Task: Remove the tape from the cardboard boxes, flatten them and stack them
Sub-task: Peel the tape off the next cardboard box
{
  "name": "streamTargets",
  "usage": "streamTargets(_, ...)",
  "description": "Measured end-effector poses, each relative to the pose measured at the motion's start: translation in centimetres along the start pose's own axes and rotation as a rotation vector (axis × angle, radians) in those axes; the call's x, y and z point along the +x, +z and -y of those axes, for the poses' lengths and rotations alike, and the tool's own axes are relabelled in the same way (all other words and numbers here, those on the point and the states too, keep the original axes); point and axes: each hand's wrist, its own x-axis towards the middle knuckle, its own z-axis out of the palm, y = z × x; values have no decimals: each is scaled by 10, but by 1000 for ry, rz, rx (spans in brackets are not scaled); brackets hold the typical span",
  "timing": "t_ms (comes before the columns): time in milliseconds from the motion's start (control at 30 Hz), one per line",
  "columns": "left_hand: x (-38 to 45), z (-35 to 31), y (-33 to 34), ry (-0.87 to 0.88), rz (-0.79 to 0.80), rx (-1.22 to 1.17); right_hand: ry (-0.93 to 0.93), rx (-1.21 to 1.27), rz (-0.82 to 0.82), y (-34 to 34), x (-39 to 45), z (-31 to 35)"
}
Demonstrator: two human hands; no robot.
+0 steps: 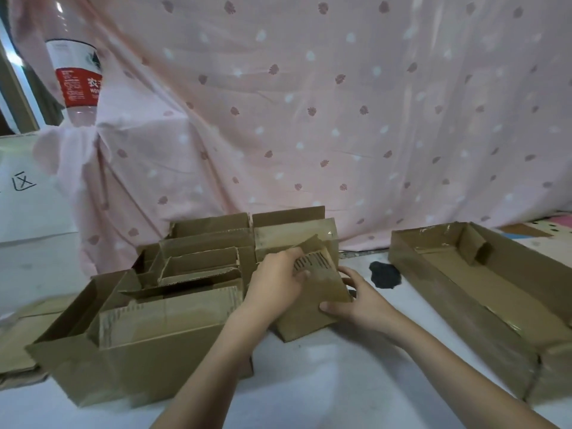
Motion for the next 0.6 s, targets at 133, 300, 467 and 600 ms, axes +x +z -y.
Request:
streamTargets(133,-13,1,-12,-32,-37,-238,-51,-90,-80,-20,-19,18)
streamTargets(300,-34,-7,-29,20,-179,-302,-144,-371,-30,-26,-40,43)
streamTargets(467,-58,-28,-28,143,80,-110,-207,-460,70,-6,-56,44)
streamTargets(600,-74,-29,-12,147,355,68,-172,-410,163,-11,-67,47)
